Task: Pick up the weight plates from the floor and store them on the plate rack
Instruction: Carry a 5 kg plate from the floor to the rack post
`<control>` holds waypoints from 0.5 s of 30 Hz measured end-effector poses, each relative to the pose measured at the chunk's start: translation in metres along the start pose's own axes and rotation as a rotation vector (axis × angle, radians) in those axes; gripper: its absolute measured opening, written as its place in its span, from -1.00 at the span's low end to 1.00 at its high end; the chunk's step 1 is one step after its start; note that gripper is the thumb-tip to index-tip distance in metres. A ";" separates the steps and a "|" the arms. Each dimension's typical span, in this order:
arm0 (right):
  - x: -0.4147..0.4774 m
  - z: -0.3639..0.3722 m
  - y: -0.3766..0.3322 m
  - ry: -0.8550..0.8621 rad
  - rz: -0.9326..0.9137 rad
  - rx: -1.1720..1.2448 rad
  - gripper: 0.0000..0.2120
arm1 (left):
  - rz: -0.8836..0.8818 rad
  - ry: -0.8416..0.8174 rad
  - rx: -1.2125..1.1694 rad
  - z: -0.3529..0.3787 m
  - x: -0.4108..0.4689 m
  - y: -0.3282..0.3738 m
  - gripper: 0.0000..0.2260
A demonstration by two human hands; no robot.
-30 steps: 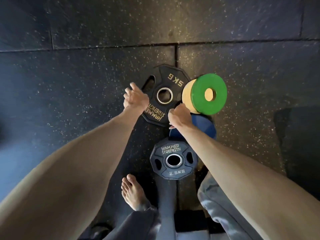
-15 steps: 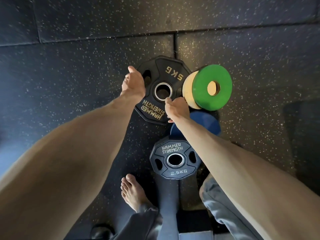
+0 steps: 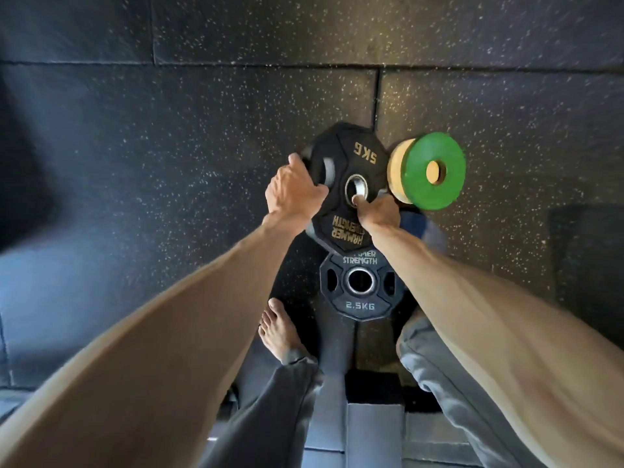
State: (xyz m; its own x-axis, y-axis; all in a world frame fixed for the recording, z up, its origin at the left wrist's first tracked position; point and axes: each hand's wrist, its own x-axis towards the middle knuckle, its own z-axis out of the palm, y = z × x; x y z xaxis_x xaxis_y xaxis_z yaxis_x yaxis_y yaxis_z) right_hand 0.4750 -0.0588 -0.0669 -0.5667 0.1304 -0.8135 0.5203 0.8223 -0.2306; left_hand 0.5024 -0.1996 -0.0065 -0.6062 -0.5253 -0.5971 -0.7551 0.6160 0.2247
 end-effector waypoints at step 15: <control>-0.306 -0.084 -0.049 -0.091 -0.204 -0.272 -0.43 | -0.369 -0.059 -0.242 -0.227 -0.243 -0.049 -0.48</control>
State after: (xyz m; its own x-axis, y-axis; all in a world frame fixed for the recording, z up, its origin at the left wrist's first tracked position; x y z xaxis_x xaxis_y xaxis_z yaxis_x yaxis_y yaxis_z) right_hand 0.5692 -0.0920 0.2380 -0.5761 -0.0920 -0.8122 0.2056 0.9454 -0.2529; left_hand 0.6296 -0.2352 0.3019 -0.2748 -0.6457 -0.7125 -0.9593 0.2345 0.1574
